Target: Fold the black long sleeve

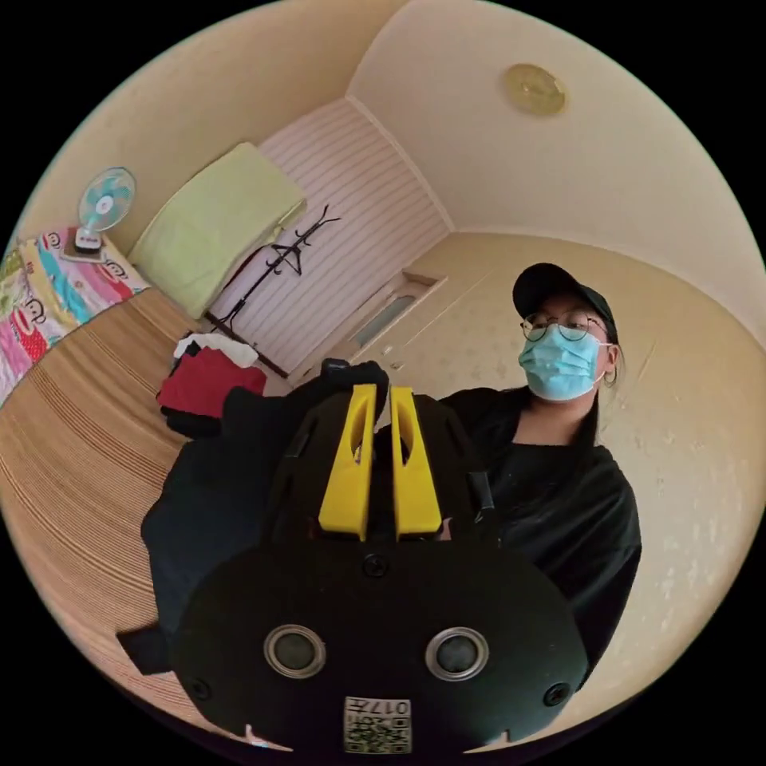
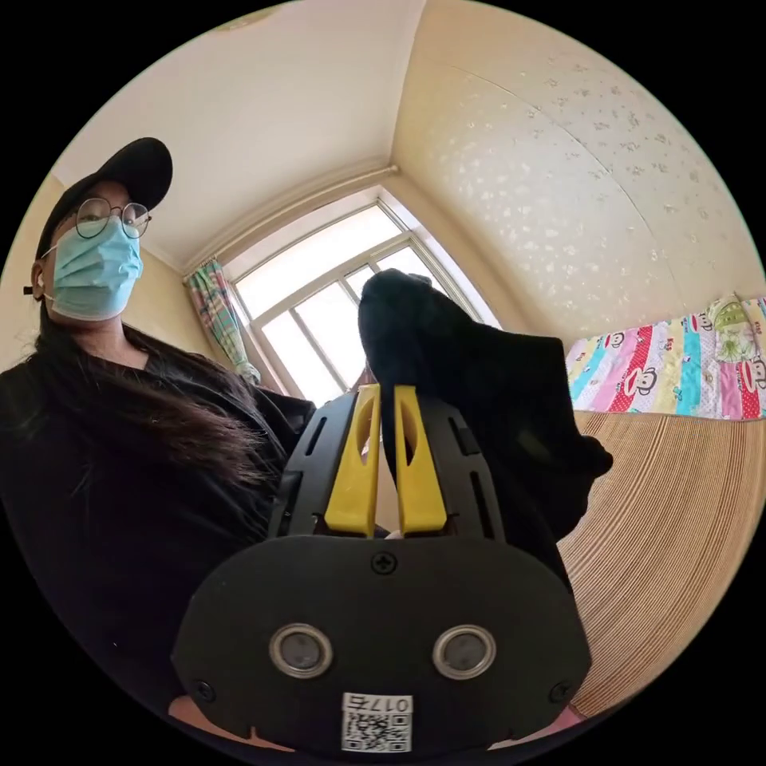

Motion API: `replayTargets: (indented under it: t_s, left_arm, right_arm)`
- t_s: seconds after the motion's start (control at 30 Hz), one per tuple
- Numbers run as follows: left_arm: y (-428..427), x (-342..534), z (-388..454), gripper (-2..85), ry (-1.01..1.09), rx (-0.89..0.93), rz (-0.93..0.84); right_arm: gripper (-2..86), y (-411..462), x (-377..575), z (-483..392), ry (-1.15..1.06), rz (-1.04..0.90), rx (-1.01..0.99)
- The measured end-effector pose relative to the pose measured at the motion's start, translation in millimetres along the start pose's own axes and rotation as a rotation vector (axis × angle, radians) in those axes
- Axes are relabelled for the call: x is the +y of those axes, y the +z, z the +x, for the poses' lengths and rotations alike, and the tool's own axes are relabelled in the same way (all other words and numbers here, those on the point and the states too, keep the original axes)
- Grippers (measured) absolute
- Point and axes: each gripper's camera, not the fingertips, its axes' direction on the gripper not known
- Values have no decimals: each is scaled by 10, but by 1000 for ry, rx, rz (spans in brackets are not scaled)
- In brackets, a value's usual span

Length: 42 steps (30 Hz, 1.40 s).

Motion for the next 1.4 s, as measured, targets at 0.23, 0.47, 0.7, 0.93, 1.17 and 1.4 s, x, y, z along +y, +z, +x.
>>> replayTargets:
  t_s: [0.23,0.47,0.7,0.93,1.17,1.4]
  left_arm:
    - [167,300,-865,215,-522,-138,-32]
    - [995,427,-1666,192,-784,12,-285]
    - [1117,646,-1878,40,-629,96,-261]
    - [726,606,-650,35,340,208,136]
    - [545,730,-157,34,677,595,249]
    - [584,682,50,34,722,752,178]
  right_arm:
    - [27,401,68,-213,-103,-234,29]
    - [22,766,124,-613,-280,-424,44]
    - [23,501,177,-828,-363,-388,146]
    - [13,-853,191,-751,-359,237,-54]
    - [69,-1576,202,-253,-236,178,268]
    - [139,-662,-208,602,-123,-38,125]
